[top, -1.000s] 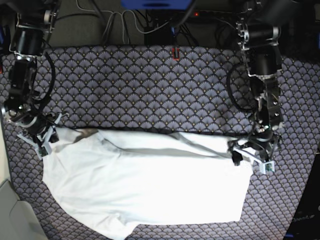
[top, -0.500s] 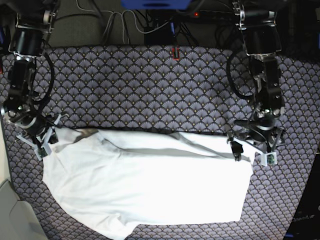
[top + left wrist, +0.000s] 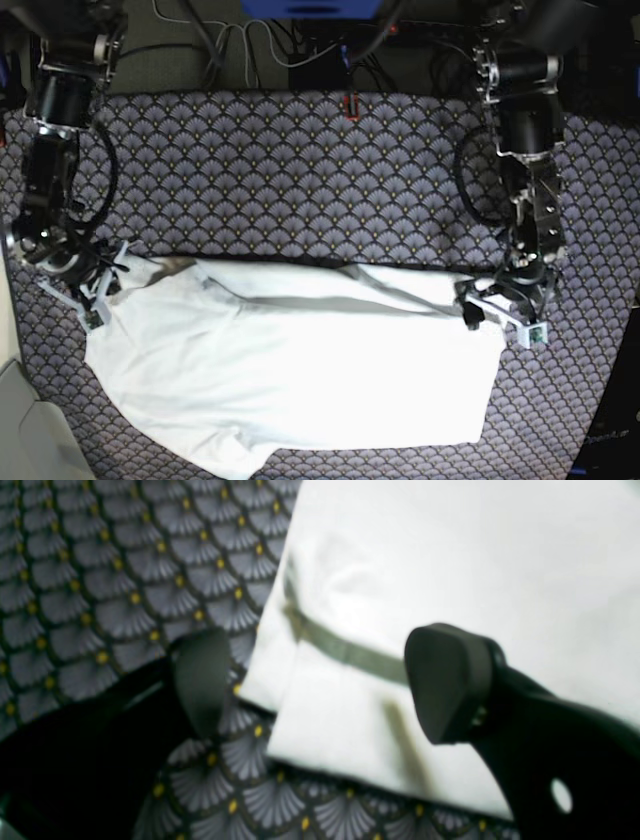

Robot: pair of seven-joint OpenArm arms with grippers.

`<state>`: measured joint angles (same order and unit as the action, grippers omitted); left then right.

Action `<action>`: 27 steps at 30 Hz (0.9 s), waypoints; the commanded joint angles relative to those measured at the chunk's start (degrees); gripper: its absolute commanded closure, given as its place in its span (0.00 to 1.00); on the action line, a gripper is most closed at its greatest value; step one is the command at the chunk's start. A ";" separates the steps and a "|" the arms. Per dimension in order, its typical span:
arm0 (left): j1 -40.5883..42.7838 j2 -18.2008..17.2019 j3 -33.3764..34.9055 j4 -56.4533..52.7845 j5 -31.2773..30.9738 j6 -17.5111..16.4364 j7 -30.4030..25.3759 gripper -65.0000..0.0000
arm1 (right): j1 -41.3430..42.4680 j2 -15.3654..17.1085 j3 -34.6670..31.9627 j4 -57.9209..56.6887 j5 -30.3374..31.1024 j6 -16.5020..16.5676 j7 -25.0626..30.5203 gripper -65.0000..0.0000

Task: Fold the T-shirt properly
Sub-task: 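Regrasp the folded edge of the shirt with both grippers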

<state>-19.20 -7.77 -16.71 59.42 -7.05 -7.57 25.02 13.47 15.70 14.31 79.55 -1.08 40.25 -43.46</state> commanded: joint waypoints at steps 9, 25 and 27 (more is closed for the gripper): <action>-0.89 -0.27 6.56 1.72 -0.03 -0.47 -2.03 0.43 | 1.07 0.16 -7.93 3.57 0.69 -0.25 1.22 0.96; -0.89 -0.27 8.31 1.46 0.15 0.06 -1.85 0.94 | 1.16 -0.01 -13.73 5.42 0.69 -0.25 1.22 0.96; -1.06 -0.27 8.31 1.46 0.15 0.14 -1.67 0.93 | 1.34 -0.01 -13.65 5.42 0.69 -0.25 1.22 0.96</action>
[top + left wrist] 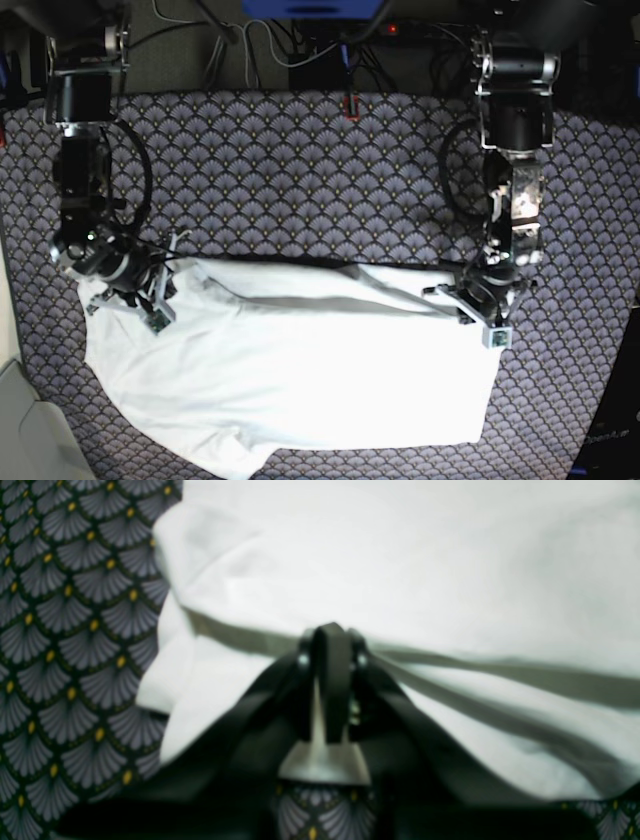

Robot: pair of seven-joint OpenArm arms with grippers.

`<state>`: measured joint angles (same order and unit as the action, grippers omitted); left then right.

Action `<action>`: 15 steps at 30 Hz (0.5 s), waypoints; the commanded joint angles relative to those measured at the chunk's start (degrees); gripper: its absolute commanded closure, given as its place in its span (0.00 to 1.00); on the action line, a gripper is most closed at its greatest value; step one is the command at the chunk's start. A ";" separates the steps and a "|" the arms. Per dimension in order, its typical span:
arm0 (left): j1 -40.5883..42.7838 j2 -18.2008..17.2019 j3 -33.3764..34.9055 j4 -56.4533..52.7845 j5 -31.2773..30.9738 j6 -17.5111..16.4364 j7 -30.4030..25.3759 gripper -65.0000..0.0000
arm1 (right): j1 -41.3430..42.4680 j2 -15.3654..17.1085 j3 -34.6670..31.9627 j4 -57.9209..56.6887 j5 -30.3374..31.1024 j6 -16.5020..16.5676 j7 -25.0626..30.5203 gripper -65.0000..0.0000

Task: Fold the T-shirt properly
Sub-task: 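Regrasp the folded edge of the shirt with both grippers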

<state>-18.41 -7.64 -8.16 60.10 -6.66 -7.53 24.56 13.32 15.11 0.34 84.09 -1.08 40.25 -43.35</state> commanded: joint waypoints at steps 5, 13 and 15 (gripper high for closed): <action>-1.94 -0.40 -0.32 0.96 -0.33 0.10 -1.57 0.67 | 1.49 1.11 0.50 0.87 0.60 -0.25 1.11 0.94; -2.03 -0.49 -0.32 0.96 -0.25 0.10 -1.57 0.64 | 1.84 3.83 0.67 0.78 0.60 -0.25 1.20 0.82; -2.11 -0.49 -0.32 0.96 -0.25 0.10 -1.57 0.64 | 1.84 3.92 0.58 0.70 0.60 -0.25 1.90 0.80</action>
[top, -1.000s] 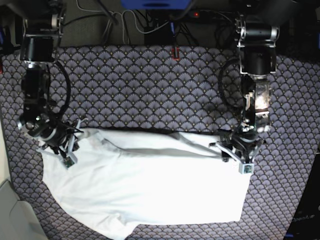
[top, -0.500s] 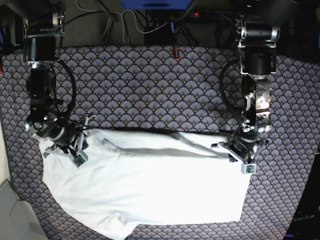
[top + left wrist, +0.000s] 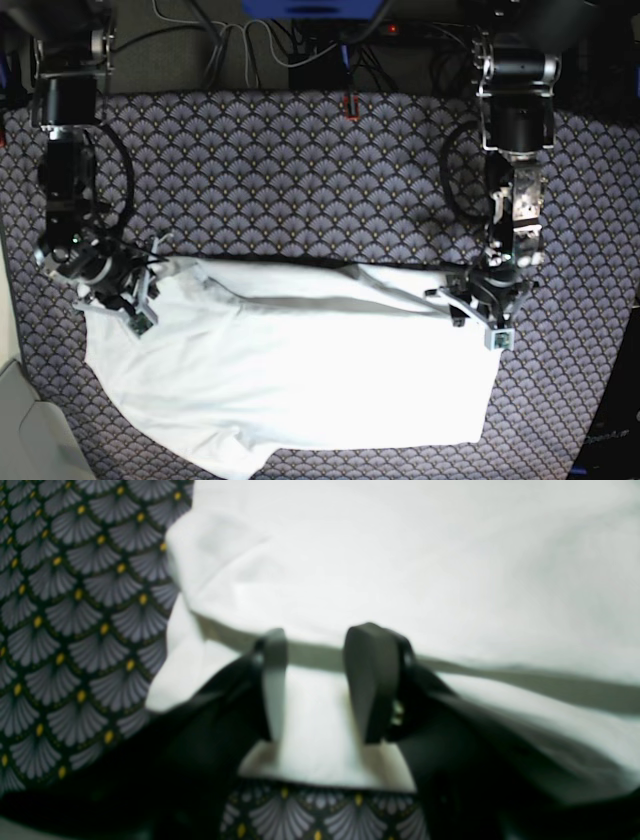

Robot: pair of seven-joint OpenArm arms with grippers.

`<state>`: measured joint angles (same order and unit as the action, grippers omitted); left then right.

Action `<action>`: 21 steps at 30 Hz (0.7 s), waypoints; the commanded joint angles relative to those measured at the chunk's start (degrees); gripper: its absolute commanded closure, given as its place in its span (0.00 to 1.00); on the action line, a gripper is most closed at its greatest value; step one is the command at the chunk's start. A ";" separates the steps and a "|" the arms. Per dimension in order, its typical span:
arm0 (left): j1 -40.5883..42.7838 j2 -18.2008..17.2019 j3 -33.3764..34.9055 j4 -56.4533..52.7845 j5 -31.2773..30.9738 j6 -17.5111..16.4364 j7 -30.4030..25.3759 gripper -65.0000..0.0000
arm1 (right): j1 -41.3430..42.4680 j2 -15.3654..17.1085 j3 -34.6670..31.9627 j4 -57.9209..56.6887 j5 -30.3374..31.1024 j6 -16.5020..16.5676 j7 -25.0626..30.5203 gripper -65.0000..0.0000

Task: Fold the T-shirt properly
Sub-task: 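Regrasp the folded edge of the shirt with both grippers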

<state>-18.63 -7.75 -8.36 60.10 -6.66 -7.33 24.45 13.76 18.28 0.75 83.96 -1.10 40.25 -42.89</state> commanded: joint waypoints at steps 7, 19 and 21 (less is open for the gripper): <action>-7.08 -1.61 -0.04 0.43 -0.16 -0.10 -1.19 0.63 | 11.16 2.51 0.17 -14.56 0.62 -0.25 4.43 0.74; -22.20 -3.11 0.23 -22.25 -0.16 -0.10 -12.36 0.63 | 34.64 3.91 -1.59 -49.28 0.62 -0.25 18.94 0.74; -24.58 -2.93 0.23 -26.73 -0.16 -0.10 -16.49 0.63 | 36.22 3.91 -1.59 -52.36 0.62 -0.25 21.93 0.74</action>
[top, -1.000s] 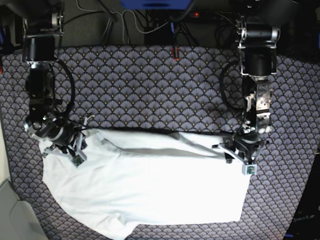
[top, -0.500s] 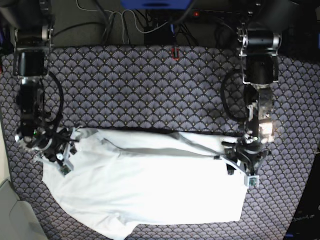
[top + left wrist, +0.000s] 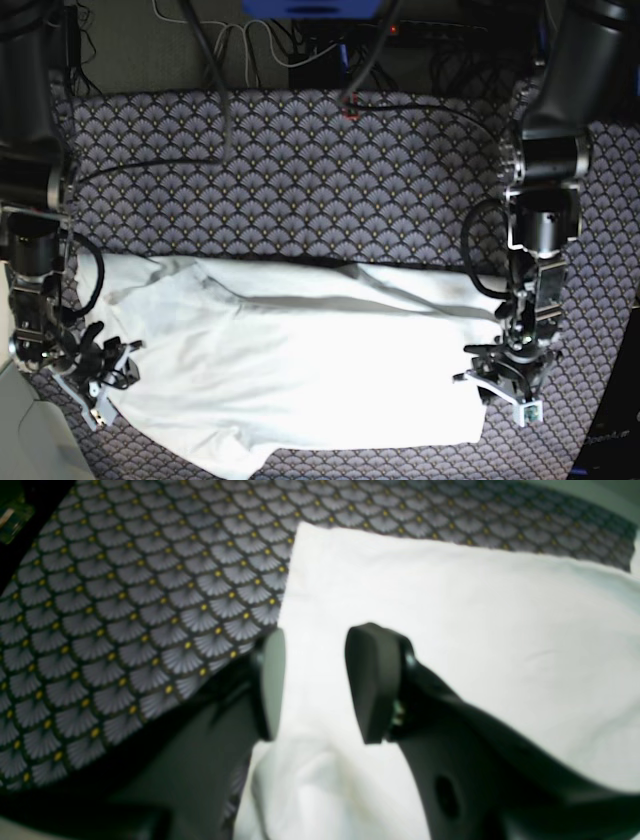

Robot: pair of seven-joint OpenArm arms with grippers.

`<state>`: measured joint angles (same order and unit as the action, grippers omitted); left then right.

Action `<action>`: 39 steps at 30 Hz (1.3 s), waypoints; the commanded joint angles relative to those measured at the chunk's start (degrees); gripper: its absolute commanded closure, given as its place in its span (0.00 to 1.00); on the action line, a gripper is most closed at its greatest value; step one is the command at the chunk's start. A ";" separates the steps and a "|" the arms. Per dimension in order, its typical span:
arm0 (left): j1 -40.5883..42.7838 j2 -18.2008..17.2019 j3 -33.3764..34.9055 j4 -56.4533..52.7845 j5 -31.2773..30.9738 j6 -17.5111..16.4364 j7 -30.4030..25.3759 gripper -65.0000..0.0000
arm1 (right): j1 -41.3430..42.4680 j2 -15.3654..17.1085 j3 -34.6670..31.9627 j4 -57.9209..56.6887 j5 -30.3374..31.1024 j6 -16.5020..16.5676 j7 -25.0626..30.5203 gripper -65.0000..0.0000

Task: Fold the T-shirt properly
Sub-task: 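Regrasp the folded edge of the shirt with both grippers, then adjust grip on the folded edge with both grippers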

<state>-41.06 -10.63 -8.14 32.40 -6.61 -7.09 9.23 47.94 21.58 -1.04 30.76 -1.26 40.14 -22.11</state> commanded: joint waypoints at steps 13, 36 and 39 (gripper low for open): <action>4.00 -0.14 -0.25 3.42 -0.82 -0.34 2.50 0.63 | -7.02 3.87 0.73 3.92 1.04 -0.14 1.23 0.74; 23.17 0.48 -0.43 38.41 -0.82 -0.42 15.16 0.29 | -30.23 4.39 13.92 34.86 1.12 -0.14 -6.86 0.49; 23.61 0.48 -0.43 38.41 -0.82 -0.42 15.07 0.29 | -30.58 4.31 14.18 34.42 1.12 -0.14 -6.95 0.49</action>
<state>-16.05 -9.80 -8.47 69.49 -7.11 -7.53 25.54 15.86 24.86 12.71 64.29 -0.86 40.25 -30.41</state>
